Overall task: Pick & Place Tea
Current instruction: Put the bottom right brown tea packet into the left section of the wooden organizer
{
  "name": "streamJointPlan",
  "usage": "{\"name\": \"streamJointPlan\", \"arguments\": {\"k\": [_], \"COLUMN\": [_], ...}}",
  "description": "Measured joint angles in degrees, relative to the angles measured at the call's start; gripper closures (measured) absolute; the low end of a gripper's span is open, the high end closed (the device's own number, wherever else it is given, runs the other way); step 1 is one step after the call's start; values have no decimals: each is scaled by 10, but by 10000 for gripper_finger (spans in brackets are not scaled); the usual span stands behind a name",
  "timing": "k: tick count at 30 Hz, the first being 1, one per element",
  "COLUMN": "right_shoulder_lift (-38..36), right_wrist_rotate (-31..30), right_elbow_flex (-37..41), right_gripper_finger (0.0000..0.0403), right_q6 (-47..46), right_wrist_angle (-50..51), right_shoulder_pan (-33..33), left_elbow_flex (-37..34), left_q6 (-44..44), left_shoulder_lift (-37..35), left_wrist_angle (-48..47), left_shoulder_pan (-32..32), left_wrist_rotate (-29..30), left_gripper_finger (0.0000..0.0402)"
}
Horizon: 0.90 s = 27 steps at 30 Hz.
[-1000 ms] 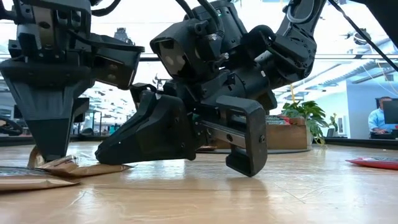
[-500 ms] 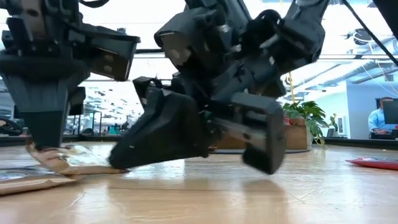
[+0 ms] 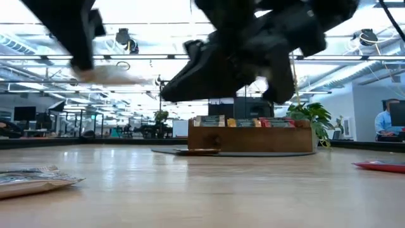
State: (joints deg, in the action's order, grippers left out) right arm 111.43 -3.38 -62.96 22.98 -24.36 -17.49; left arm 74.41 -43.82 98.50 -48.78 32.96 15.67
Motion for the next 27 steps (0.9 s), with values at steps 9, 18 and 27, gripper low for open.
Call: {"name": "streamJointPlan", "arguments": {"k": [9,18,27], "right_shoulder_lift": [-147,-191,-179], "right_wrist_rotate": [35,151,169], "right_elbow_flex": [182,197,196], "right_gripper_finger": [386,287,180], "right_q6": [-30,-326,-492], "right_wrist_angle": [-222,-237,-172], "right_shoulder_pan": [6,65,105], "left_elbow_flex": [48,47,47], "left_q6": [85,157,225], "left_shoulder_lift": [6,58,88], "left_wrist_angle": [-26,-10,-2], "left_shoulder_pan": [36,39,38], "left_wrist_rotate": [129,201,287], "left_gripper_finger": [400,400,399]}}
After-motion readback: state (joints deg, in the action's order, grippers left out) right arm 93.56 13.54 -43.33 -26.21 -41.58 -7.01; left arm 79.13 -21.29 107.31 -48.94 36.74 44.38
